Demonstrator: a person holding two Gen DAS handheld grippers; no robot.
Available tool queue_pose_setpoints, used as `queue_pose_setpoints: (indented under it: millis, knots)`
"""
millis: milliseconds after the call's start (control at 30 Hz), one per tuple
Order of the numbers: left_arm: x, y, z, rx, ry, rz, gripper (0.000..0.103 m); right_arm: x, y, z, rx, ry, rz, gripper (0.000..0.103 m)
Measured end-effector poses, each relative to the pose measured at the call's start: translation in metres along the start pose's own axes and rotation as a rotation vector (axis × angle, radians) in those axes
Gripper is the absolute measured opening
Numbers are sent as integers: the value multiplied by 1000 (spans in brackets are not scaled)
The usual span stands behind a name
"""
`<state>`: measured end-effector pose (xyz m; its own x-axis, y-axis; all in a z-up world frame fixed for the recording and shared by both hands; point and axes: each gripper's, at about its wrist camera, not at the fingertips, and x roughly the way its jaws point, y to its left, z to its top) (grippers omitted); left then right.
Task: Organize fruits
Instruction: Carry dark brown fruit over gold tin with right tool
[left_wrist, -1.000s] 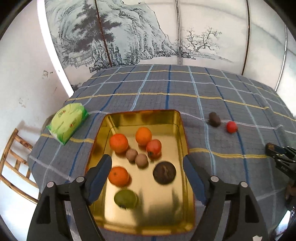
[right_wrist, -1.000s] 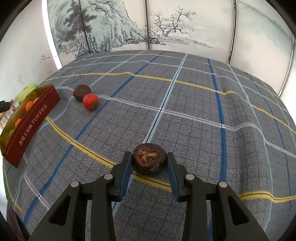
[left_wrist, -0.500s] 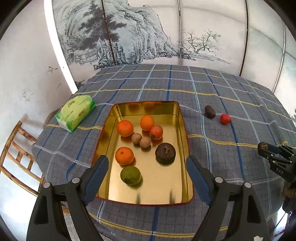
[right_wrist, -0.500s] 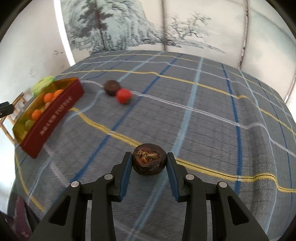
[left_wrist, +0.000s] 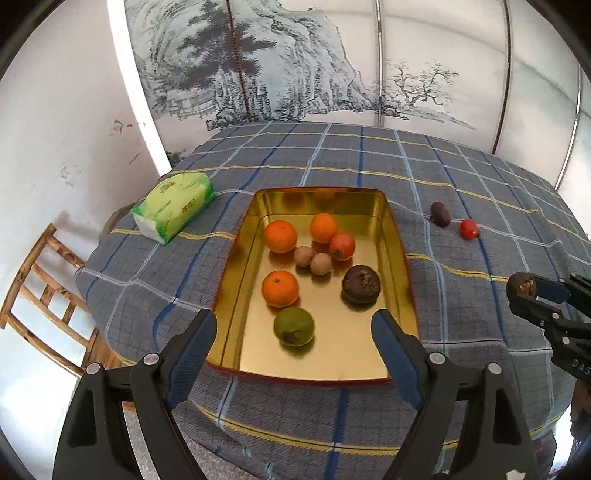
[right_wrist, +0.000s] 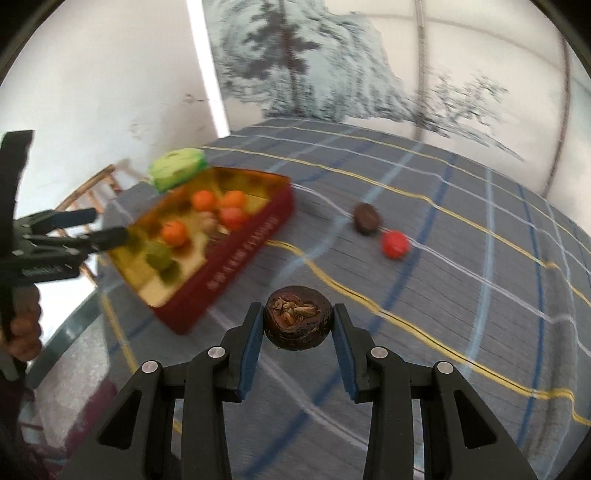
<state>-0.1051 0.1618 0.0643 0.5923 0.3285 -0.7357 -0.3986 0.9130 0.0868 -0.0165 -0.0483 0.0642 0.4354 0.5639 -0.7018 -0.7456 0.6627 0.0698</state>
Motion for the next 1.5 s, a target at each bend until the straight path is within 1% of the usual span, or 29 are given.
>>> queue_pose_setpoints:
  millis: [233,533,833,1100,1500]
  knots:
    - [2,17,-10,-23,13,20,86,15,43,17,-63,8,50,38]
    - [6,36,-21,-48,28,38,86,40,76,36,-111,23,93,38]
    - [14,48,-29,-65,50,42,86,69,92,51,-118,56,116,38]
    - [19,56,-33,-73,63,45,86,89,99,53,-130,85,113,38]
    - [25,62,-37,-88,85,43,86,102,103,54,-135,105,109,38]
